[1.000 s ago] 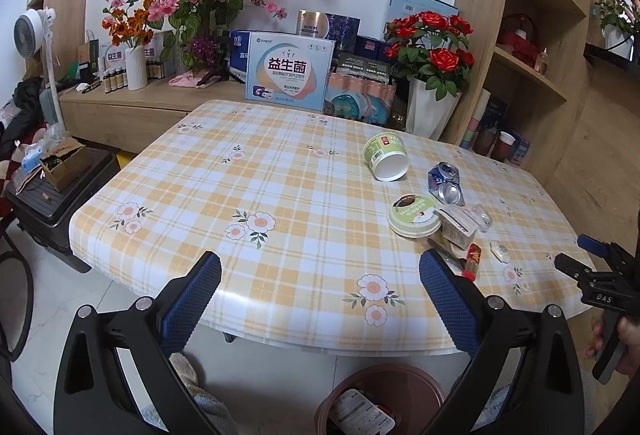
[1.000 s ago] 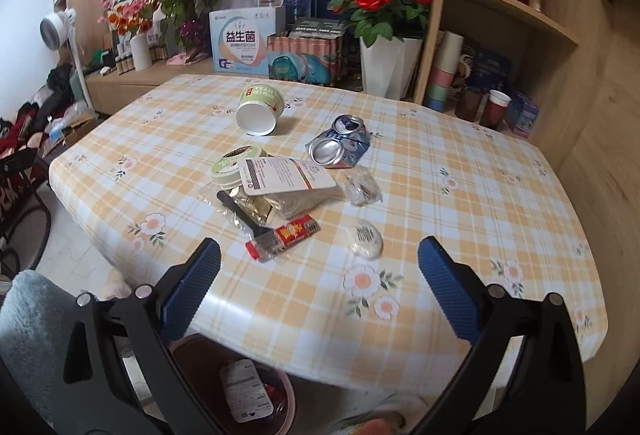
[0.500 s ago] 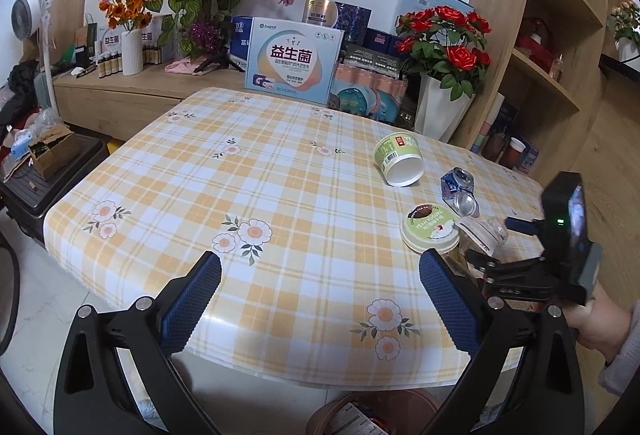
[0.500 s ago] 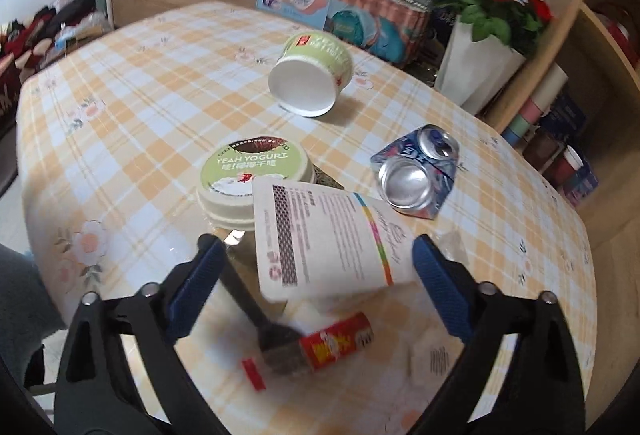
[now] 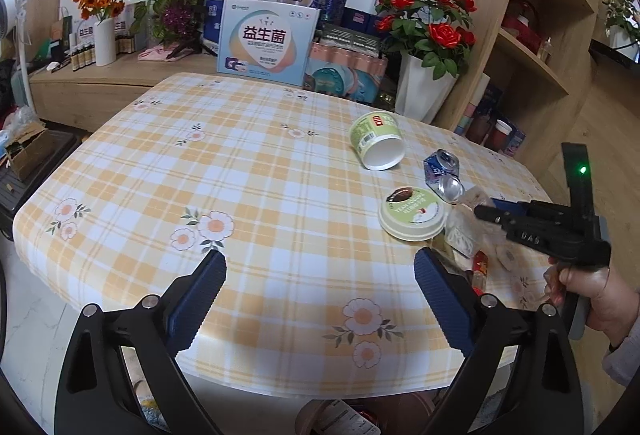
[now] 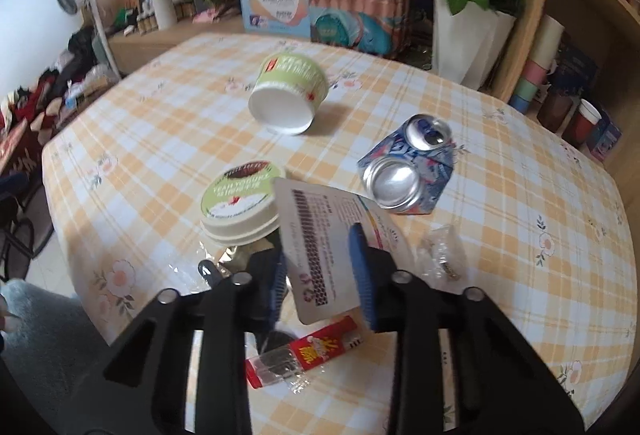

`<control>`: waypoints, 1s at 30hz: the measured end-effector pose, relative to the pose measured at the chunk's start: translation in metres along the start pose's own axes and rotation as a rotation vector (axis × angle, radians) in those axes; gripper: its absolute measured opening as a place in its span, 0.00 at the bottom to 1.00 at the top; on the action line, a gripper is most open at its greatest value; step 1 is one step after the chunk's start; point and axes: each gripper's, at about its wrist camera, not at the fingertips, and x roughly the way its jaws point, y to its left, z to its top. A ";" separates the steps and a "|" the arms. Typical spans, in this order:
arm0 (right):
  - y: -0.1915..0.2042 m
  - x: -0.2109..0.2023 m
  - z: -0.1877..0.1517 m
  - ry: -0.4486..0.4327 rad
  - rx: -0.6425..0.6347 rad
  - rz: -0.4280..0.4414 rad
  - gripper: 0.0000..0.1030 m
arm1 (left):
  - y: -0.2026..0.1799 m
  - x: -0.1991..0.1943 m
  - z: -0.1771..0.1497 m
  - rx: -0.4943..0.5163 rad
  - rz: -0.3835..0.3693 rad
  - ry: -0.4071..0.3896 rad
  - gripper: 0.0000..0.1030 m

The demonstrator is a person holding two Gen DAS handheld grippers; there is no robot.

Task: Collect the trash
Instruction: 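Reach the right tool to the white rainbow-striped card and grasp it, then lift the card with the right tool while the left tool grasps the green yogurt tub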

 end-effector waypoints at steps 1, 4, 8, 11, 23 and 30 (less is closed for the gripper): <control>-0.007 -0.007 0.000 -0.022 0.025 -0.003 0.25 | -0.003 0.000 0.000 0.007 -0.003 0.001 0.90; -0.026 -0.019 0.000 -0.056 0.083 -0.020 0.19 | -0.012 0.000 0.001 0.020 -0.016 0.006 0.90; -0.047 -0.029 -0.006 -0.070 0.140 -0.038 0.15 | -0.022 0.000 0.001 0.029 -0.038 0.015 0.90; -0.058 -0.034 -0.013 -0.072 0.174 -0.046 0.15 | -0.032 0.001 0.001 0.053 -0.056 0.026 0.90; -0.065 -0.029 -0.023 -0.047 0.202 -0.045 0.15 | -0.050 0.001 0.000 0.091 -0.083 0.048 0.90; -0.062 -0.056 -0.023 -0.149 0.185 -0.094 0.14 | -0.058 0.027 0.006 0.108 -0.137 0.123 0.90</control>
